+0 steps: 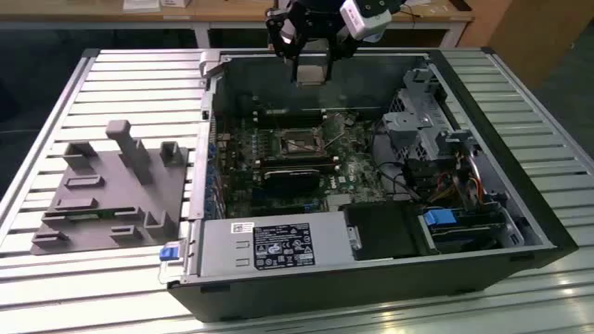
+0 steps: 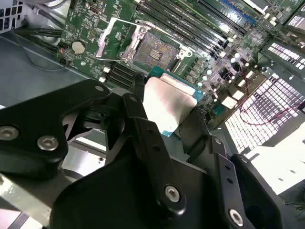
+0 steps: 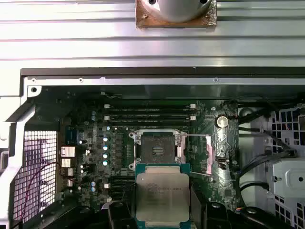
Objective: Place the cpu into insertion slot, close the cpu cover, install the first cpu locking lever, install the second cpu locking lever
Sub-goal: 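Place the cpu into insertion slot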
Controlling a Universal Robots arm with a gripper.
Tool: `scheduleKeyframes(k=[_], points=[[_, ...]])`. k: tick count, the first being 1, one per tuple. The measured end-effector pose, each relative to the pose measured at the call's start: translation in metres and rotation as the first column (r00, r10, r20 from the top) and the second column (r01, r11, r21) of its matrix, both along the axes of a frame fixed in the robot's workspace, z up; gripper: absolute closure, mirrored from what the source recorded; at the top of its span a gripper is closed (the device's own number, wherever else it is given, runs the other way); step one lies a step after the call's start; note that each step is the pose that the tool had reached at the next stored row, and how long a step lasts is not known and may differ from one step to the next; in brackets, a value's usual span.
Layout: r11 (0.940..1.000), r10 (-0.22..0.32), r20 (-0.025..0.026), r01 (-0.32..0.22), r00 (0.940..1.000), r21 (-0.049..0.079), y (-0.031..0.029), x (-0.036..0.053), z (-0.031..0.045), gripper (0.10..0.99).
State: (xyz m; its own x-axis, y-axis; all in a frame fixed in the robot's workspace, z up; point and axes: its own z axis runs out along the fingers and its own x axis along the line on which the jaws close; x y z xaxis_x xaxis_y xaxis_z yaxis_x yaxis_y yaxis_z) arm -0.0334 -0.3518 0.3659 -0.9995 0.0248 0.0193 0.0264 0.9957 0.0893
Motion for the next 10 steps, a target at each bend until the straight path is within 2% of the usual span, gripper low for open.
scheduleKeyframes(k=[10], points=[[1.0, 0.0, 0.0004, 0.0, 1.0, 0.0, 0.0, 0.0, -0.0021, 0.545]])
